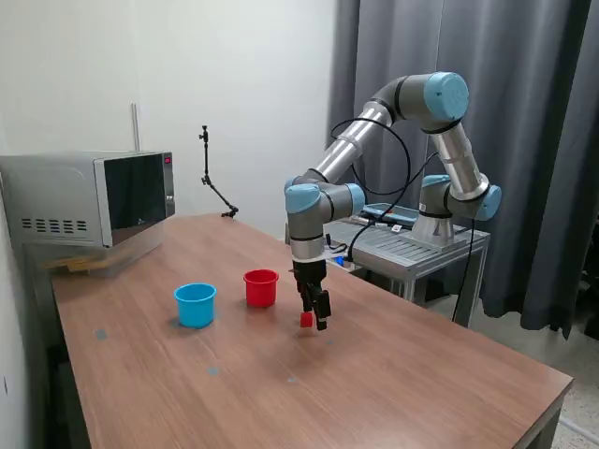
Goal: Place red objects in the red bin, and blue objects in the blue bin.
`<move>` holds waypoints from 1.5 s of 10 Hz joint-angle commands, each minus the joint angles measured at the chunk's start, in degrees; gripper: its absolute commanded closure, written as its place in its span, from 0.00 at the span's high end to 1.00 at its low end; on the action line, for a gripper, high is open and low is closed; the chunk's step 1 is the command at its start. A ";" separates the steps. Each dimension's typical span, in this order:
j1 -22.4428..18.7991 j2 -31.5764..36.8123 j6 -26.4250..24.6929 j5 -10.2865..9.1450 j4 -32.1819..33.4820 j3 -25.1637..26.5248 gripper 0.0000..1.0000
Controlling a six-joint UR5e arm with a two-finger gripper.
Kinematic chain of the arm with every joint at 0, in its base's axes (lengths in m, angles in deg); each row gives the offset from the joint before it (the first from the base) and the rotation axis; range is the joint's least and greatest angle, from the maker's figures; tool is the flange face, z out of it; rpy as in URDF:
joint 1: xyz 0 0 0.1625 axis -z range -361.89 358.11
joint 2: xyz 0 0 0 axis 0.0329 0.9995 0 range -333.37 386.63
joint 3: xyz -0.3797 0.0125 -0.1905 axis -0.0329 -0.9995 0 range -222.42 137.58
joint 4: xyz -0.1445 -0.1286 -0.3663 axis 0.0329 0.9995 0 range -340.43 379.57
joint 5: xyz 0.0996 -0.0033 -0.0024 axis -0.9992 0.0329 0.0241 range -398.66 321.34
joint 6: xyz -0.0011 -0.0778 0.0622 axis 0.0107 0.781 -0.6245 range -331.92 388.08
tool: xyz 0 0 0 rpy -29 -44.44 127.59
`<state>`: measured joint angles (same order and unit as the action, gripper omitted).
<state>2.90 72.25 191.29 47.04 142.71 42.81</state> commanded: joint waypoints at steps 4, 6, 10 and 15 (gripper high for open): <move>-0.39 0.00 -1.31 0.00 0.09 -0.06 1.00; -0.39 0.00 -1.67 0.44 0.09 -0.15 1.00; -0.39 0.00 -2.02 2.28 0.09 -0.15 1.00; -0.21 0.00 -4.04 2.72 0.00 -0.06 1.00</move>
<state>2.64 72.20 187.79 49.63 142.77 42.70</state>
